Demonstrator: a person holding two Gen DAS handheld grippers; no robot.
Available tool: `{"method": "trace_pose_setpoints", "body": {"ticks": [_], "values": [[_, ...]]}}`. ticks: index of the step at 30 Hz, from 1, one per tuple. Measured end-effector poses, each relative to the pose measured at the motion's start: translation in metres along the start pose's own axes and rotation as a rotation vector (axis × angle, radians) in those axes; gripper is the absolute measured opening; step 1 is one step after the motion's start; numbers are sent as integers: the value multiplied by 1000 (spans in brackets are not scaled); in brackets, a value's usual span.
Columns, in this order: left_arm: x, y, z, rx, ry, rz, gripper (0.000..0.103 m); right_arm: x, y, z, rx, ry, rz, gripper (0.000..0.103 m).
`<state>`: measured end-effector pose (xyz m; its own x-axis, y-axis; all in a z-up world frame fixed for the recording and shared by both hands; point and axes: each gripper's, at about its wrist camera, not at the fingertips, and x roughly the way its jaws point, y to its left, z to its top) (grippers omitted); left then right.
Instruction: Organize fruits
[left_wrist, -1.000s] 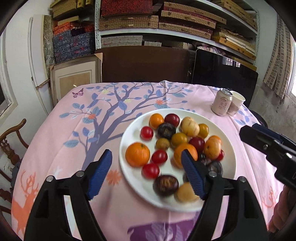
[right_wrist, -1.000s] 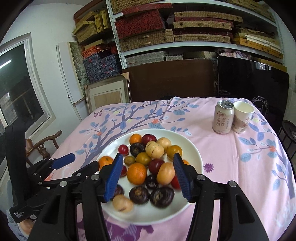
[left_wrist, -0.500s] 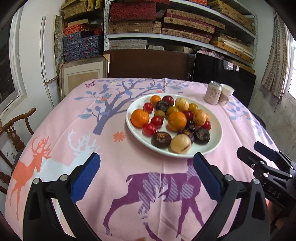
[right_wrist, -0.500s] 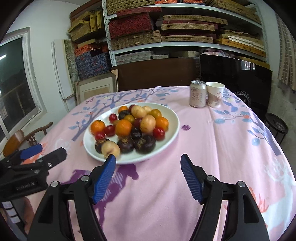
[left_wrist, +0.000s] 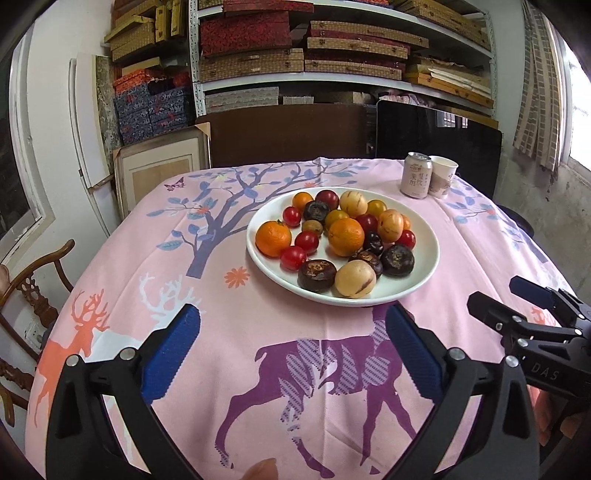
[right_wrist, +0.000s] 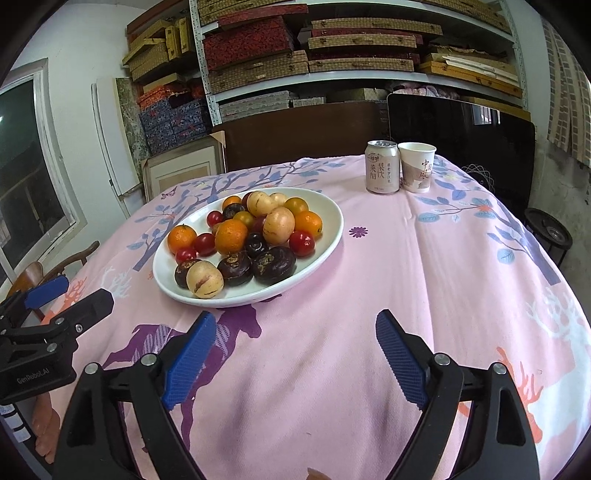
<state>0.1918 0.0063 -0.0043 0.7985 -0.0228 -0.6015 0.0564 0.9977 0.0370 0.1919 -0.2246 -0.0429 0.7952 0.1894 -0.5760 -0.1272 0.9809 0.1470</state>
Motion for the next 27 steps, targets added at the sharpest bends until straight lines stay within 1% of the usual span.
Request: {"method": "trace_pose_setpoints", "body": {"ticks": [15, 20, 24, 27], "values": [[-5, 1, 0, -18, 8, -15, 98, -1, 4, -2, -13, 8, 8, 89], [-5, -1, -1, -9, 2, -13, 98, 0, 6, -2, -11, 13, 14, 89], [-6, -2, -2, -11, -11, 6, 98, 0, 6, -3, -11, 15, 17, 89], [-6, -1, -3, -25, -13, -5, 98, 0, 6, -3, -8, 14, 17, 89]]}}
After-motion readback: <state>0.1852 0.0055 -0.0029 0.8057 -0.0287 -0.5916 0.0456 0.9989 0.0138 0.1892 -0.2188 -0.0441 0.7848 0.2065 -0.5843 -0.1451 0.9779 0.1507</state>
